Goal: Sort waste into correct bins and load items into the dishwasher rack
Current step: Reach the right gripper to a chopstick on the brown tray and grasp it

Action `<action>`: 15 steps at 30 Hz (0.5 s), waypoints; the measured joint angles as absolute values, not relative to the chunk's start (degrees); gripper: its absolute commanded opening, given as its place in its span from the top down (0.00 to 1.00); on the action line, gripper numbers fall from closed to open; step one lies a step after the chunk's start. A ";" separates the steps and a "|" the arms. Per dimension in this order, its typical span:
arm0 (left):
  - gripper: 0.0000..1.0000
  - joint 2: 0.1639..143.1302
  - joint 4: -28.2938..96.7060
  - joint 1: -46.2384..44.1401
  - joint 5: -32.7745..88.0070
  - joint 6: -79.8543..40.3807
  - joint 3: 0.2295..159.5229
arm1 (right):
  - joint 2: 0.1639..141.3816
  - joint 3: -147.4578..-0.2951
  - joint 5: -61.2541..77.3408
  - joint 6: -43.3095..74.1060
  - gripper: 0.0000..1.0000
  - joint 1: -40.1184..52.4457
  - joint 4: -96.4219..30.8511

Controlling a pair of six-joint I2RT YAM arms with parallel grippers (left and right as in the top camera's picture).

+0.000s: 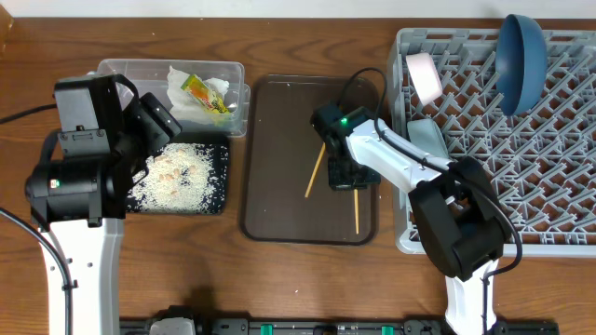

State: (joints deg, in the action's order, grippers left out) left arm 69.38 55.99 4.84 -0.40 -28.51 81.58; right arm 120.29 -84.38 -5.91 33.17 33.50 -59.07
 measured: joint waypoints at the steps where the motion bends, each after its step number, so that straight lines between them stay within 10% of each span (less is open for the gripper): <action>1: 0.12 69.38 55.99 4.84 -0.40 -28.51 81.58 | 120.29 -84.38 -6.07 32.86 0.99 33.50 -58.96; 15: 0.12 69.38 55.99 4.84 -0.40 -28.51 81.58 | 120.03 -86.94 -5.85 26.48 0.99 33.21 -60.51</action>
State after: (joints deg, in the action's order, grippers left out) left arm 69.38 55.99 4.84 -0.40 -28.51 81.58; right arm 120.03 -86.94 -5.85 26.48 33.21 -60.51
